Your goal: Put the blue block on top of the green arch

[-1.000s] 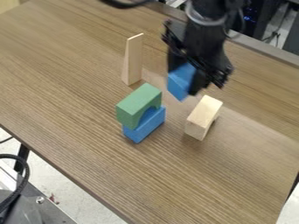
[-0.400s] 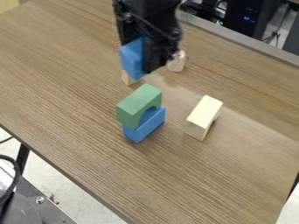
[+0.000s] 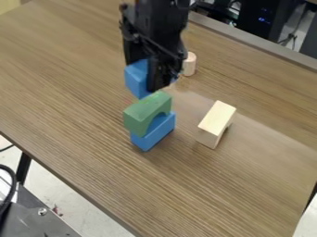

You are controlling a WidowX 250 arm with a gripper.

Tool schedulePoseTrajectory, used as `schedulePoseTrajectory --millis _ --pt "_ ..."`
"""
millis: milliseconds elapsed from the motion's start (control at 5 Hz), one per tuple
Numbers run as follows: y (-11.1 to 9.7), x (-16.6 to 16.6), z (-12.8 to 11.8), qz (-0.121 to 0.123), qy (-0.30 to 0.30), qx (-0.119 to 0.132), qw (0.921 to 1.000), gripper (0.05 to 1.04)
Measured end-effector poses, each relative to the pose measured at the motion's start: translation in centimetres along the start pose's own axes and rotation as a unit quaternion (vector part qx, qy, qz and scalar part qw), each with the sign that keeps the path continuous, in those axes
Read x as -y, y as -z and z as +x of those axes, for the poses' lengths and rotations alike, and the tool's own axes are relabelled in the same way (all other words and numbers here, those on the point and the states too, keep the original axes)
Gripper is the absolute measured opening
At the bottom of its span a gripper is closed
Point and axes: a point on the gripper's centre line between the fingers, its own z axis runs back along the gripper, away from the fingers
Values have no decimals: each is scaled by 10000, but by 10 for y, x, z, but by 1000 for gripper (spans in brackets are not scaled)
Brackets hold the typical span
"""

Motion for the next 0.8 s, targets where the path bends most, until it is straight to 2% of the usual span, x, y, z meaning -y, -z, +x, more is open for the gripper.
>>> schedulePoseTrajectory --millis 400,800 --pt "17 -3 11 35 31 -238 9997 570" --pt "17 0 5 19 -208 -241 9995 570"
